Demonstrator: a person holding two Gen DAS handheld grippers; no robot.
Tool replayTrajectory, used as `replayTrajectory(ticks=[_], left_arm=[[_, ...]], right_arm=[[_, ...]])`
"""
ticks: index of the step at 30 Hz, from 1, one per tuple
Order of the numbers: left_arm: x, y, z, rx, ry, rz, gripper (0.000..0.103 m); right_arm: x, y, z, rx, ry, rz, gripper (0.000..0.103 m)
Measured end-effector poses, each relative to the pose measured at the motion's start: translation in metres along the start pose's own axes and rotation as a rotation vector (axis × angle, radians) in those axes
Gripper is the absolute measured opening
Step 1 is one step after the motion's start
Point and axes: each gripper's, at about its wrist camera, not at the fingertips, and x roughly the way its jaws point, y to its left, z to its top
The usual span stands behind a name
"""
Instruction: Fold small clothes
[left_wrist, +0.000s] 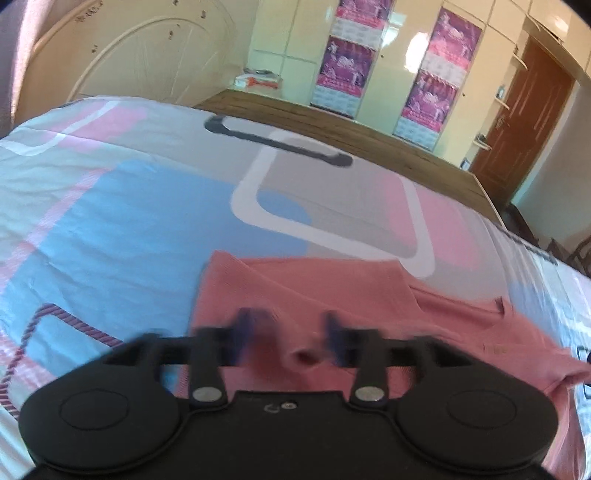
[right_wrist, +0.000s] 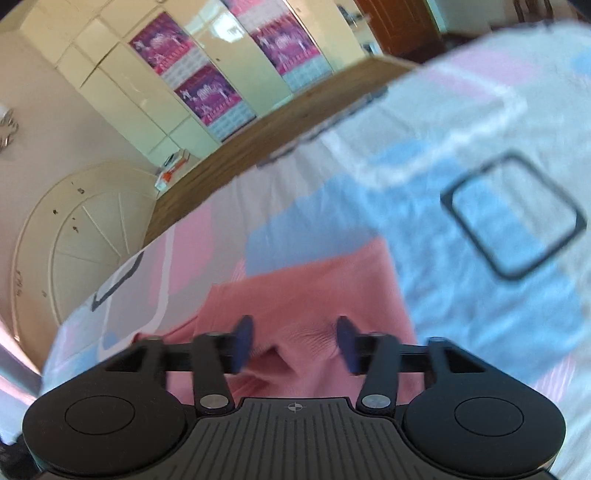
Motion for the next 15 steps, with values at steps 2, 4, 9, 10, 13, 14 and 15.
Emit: replayTrajectory(ticks=[2,4,9,10,13,14,15], left_arm=[[-0.010,0.007,0.002,0.018,-0.050,0.000,0.079],[-0.012,0.010,0.005,0.059,-0.054,-0.019,0.079],[0.002,0.006,0.005,0.179,-0.018,-0.044,0.079],[0.008,0.003,0.005,0.200,-0.005,-0.047,0.079],[0.027,-0.005,0.005,0.245,0.024,-0.048,0.076],[0.032,-0.007,0.005,0.258,0.031,-0.051,0.072],[0.037,-0.009,0.006,0.271,0.037,-0.053,0.070]], right_arm=[[-0.001,0.000,0.006,-0.042,-0.009,0.003,0.054],[0.002,0.002,0.008,-0.096,-0.003,0.021,0.054],[0.028,0.010,0.002,-0.259,0.052,0.006,0.054],[0.033,0.011,0.000,-0.281,0.061,0.003,0.054],[0.049,0.014,-0.002,-0.337,0.073,-0.011,0.054],[0.052,0.013,-0.002,-0.351,0.075,-0.018,0.054],[0.055,0.013,-0.002,-0.370,0.078,-0.020,0.054]])
